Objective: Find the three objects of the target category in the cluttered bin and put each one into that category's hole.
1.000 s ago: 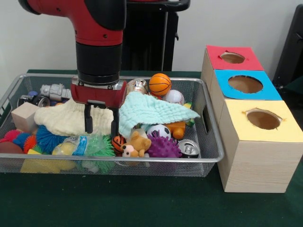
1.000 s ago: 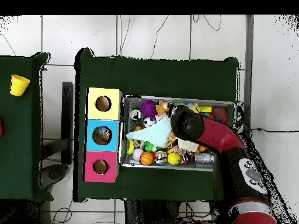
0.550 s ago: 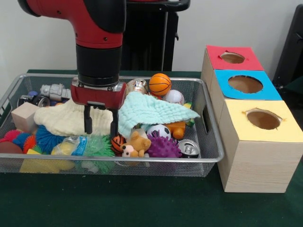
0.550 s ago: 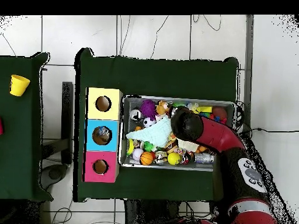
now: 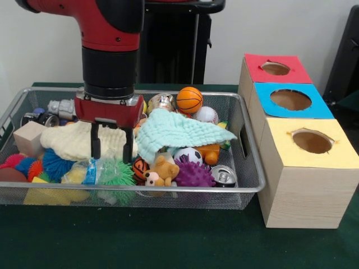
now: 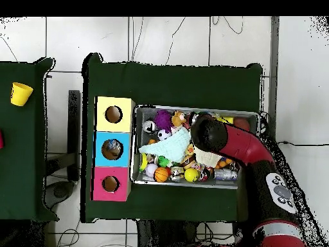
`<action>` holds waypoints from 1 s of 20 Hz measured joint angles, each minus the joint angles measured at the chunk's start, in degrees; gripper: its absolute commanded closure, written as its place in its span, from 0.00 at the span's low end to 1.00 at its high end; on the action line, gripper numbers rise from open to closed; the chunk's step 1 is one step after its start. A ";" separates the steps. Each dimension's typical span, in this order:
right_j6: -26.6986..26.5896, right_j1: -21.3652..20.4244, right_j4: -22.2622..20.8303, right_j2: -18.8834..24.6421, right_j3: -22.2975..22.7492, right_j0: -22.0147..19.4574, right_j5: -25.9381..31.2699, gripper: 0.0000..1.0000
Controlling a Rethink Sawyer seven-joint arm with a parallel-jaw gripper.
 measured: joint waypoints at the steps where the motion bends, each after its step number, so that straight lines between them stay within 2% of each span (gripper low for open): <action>1: 0.00 -0.06 0.01 -0.07 -0.33 -0.01 0.00 0.00; 4: 0.00 -0.29 0.00 -0.09 -0.66 -0.13 0.00 0.00; 5: 0.00 -0.37 0.00 -0.10 -0.76 -0.16 0.00 1.00; 20: 0.00 -0.72 -0.58 -0.34 -0.93 -0.20 0.01 1.00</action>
